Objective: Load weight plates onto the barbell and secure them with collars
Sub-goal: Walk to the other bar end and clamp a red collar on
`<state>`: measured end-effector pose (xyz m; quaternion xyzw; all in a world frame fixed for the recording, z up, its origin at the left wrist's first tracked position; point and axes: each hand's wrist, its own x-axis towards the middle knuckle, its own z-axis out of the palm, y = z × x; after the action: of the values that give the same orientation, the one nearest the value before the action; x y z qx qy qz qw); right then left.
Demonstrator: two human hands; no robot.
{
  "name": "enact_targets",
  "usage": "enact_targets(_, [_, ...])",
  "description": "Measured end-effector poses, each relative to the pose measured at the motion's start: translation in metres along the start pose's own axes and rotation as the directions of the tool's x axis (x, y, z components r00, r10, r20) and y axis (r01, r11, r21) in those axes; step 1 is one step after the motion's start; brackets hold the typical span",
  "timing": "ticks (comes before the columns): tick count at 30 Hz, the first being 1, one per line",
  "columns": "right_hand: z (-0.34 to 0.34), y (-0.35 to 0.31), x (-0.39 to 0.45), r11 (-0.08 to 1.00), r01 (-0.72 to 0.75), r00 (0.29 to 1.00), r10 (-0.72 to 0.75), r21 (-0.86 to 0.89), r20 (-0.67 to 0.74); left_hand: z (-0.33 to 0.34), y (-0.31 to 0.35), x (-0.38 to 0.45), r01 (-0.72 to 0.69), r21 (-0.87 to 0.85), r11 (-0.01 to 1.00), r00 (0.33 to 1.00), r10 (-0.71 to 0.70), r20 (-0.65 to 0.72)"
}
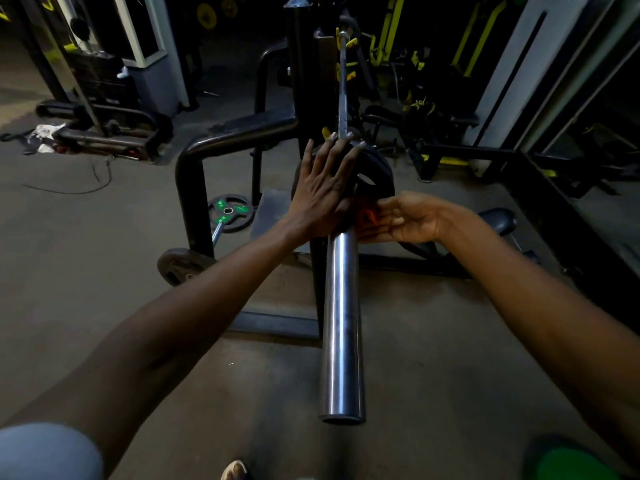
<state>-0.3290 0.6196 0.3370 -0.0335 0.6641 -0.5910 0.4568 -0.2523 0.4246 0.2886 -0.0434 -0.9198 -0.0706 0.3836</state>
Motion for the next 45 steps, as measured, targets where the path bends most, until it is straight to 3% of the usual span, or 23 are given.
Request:
enact_targets(6, [0.005, 0.015, -0.014, 0.995, -0.007, 0.99, -0.006, 0.095, 0.143, 0.005, 0.0, -0.009, 0.108, -0.069, 0.992, 0.994, -0.108, -0.007])
enact_targets(11, [-0.003, 0.008, 0.003, 1.0, -0.014, 0.993, 0.011, 0.023, 0.121, 0.004, -0.004, -0.018, 0.2, -0.198, 0.96, 0.98, -0.2, 0.017])
enact_targets(18, [-0.012, 0.009, 0.015, 0.995, -0.097, 0.991, 0.094, 0.033, 0.092, 0.005, -0.002, -0.018, 0.221, -0.213, 0.952, 0.975, -0.224, 0.011])
enact_targets(24, [-0.019, 0.018, 0.021, 0.984, -0.115, 0.971, 0.083, 0.136, 0.225, 0.003, 0.001, -0.017, 0.196, -0.196, 0.961, 0.98, -0.2, -0.003])
enact_targets(33, [-0.007, 0.024, 0.026, 0.982, -0.076, 0.997, 0.074, 0.171, 0.021, -0.001, 0.007, -0.021, 0.268, -0.276, 0.923, 0.961, -0.276, 0.008])
enact_targets(45, [0.007, 0.035, 0.013, 0.983, -0.012, 0.994, 0.031, 0.181, -0.102, -0.01, 0.01, -0.019, 0.285, -0.223, 0.932, 0.958, -0.284, 0.037])
